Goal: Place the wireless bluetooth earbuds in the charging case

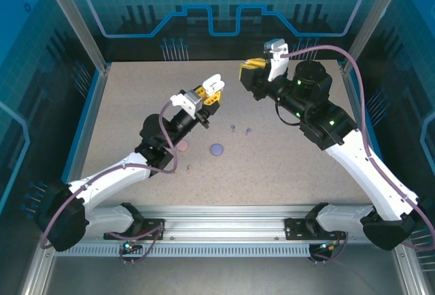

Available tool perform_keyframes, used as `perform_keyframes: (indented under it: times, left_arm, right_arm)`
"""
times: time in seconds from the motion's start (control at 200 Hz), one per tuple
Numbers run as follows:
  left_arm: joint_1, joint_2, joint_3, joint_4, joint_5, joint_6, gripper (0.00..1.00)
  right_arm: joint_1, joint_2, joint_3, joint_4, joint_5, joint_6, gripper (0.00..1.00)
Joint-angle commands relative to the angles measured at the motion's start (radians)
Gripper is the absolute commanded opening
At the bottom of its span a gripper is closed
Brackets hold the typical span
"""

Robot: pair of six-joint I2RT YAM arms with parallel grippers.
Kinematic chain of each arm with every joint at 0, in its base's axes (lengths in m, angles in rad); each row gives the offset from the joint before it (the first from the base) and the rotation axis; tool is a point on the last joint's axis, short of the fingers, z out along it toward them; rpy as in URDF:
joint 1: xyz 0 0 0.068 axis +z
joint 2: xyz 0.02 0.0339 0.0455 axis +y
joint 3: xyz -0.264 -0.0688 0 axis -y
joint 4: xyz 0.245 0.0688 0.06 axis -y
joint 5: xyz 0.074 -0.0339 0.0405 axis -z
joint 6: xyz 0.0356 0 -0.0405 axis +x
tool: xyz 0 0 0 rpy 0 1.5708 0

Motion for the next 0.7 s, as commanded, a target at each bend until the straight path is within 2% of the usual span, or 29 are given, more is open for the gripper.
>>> perform_keyframes:
  times: [0.0,0.275,0.695]
  left_arm:
    - [-0.009,0.009,0.045,0.025,0.028,-0.03,0.0]
    - [-0.017,0.019,0.069,0.021,0.04,-0.035,0.0]
    - [-0.021,0.017,0.099,0.009,0.047,-0.029,0.0]
  right_arm:
    - [0.02,-0.014,0.032,0.113,-0.073,-0.034,0.28]
    - [0.043,0.006,-0.015,0.178,-0.148,-0.028,0.27]
    - [0.045,0.008,-0.06,0.18,-0.173,-0.029,0.27]
